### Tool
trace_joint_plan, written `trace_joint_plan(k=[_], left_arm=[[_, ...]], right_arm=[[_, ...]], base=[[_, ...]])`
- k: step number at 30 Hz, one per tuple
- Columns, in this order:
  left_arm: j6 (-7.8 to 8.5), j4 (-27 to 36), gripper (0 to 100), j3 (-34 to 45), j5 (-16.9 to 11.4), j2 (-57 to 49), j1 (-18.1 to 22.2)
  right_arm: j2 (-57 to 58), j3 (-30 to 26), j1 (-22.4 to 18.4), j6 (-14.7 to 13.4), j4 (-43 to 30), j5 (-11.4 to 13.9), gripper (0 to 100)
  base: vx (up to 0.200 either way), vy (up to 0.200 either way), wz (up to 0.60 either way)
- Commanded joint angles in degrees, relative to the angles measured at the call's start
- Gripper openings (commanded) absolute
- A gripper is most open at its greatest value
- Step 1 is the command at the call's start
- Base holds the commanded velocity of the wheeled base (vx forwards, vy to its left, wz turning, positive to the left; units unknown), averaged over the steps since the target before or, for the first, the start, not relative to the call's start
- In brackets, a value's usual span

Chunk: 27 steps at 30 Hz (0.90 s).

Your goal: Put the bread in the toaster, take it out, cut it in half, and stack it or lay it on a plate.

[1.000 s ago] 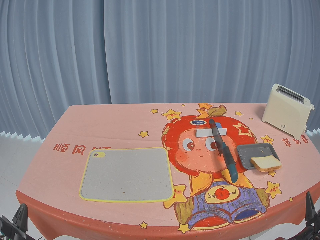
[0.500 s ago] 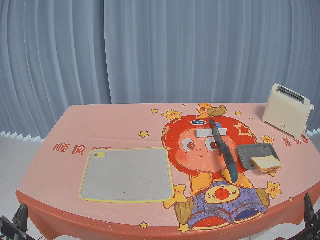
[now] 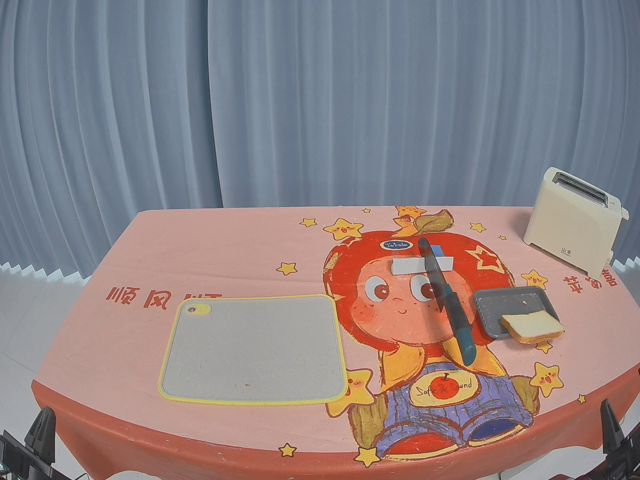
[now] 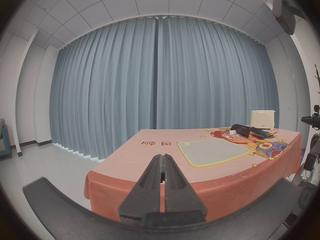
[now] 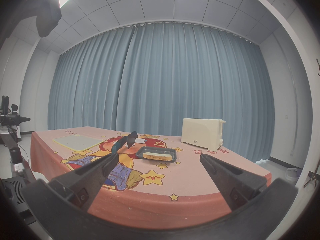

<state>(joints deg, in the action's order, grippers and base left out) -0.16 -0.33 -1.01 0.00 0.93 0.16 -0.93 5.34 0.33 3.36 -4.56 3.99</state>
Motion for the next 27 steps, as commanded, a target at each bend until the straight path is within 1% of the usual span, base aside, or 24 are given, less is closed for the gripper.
trace_joint_plan(k=[1,6,10,13,16,22,24,27], left_arm=[[-0.02,-0.02,0,1.01,0.00,-0.93,0.02],[-0.02,-0.02,0,1.01,0.00,-0.93,0.02],[-0.02,-0.02,0,1.01,0.00,-0.93,0.02],[-0.02,-0.02,0,1.01,0.00,-0.93,0.02],[-0.02,-0.11,0,1.01,0.00,-0.93,0.02],[-0.02,-0.02,0,1.01,0.09,-0.93,0.02],[-0.02,-0.02,0,1.01,0.00,-0.93,0.02],[-0.02,-0.02,0,1.01,0.09,-0.93,0.02]], right_arm=[[0.93,0.55,0.20,-0.02,-0.10,-0.12,100],[-1.18,0.81,0.81,-0.02,-0.01,-0.47,100],[-3.12,1.16,2.31,-0.11,-0.01,-0.82,100],[-4.87,1.60,3.10,-0.64,-0.01,-1.00,100],[-6.54,1.60,3.01,-2.05,-0.01,-1.00,100],[-8.48,1.52,3.19,-2.66,-0.10,-0.91,100],[-8.57,1.08,3.19,-3.98,-0.10,-0.91,100],[-8.92,0.99,2.75,-8.29,-0.19,-0.21,100]], base=[[0.000,0.000,0.00],[0.000,0.000,0.00],[0.000,0.000,0.00],[0.000,0.000,0.00],[0.000,0.000,0.00],[0.000,0.000,0.00],[0.000,0.000,0.00],[0.000,0.000,0.00]])
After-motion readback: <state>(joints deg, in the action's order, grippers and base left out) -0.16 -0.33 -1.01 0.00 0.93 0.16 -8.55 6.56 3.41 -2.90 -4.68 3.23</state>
